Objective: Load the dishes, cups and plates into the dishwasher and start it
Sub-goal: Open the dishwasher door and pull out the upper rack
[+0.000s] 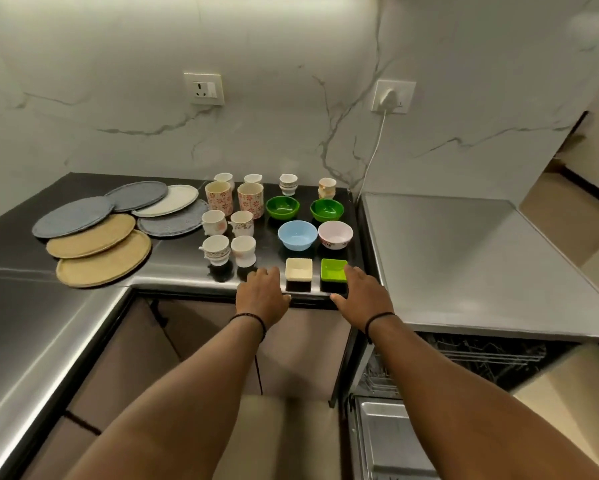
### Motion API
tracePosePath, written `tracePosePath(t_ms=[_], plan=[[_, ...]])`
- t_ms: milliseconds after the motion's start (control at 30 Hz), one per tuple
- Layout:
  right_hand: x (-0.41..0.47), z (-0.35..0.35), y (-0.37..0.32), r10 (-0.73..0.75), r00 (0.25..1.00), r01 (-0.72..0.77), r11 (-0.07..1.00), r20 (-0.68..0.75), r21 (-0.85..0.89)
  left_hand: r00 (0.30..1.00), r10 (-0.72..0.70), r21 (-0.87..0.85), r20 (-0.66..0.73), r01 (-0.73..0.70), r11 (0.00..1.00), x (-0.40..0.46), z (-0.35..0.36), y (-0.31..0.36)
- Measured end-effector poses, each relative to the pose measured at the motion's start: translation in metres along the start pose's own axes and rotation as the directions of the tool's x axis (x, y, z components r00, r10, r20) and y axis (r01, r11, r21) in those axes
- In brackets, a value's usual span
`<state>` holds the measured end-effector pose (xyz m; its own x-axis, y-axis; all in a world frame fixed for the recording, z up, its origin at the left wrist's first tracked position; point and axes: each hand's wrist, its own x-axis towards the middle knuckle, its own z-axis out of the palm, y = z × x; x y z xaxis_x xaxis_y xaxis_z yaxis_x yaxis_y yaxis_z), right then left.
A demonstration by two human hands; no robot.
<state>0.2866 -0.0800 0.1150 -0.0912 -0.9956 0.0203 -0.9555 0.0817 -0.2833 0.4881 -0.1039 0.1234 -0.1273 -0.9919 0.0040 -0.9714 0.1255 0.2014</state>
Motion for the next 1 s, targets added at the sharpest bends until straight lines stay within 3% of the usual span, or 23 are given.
tracePosePath(t_ms=[100,267,433,500,633,767,867,933,1000], plan=[[0.028,0.011,0.005,0.031,0.999,-0.032,0.999,0.031,0.006,0.998,0.053,0.007,-0.014,-0.053,0.999,0.035,0.013,0.006],[0.044,0.018,0.018,0.116,0.993,-0.116,0.993,0.004,0.027,0.956,0.293,0.059,-0.027,-0.291,0.955,0.071,0.038,0.033],[-0.003,0.004,0.074,0.365,0.931,-0.364,0.931,-0.03,0.02,0.769,0.638,0.016,0.034,-0.639,0.769,0.068,0.06,0.121],[-0.028,-0.003,0.1,0.493,0.869,-0.492,0.87,-0.037,0.029,0.687,0.723,-0.026,0.076,-0.723,0.69,0.054,0.069,0.16],[-0.081,-0.005,0.15,0.718,0.696,-0.712,0.693,-0.014,0.119,0.503,0.808,-0.088,0.306,-0.83,0.551,0.012,0.104,0.224],[-0.111,0.008,0.193,0.786,0.618,-0.775,0.605,0.022,0.184,0.472,0.751,-0.113,0.461,-0.809,0.577,-0.008,0.158,0.258],[-0.119,0.03,0.234,0.784,0.619,-0.776,0.604,0.039,0.182,0.441,0.727,-0.079,0.526,-0.826,0.558,-0.014,0.208,0.281],[-0.116,0.052,0.263,0.779,0.623,-0.777,0.605,0.068,0.174,0.477,0.712,-0.057,0.515,-0.81,0.584,-0.012,0.241,0.293],[-0.105,0.077,0.292,0.755,0.649,-0.759,0.636,0.096,0.137,0.56,0.696,-0.029,0.449,-0.77,0.638,0.0,0.274,0.304]])
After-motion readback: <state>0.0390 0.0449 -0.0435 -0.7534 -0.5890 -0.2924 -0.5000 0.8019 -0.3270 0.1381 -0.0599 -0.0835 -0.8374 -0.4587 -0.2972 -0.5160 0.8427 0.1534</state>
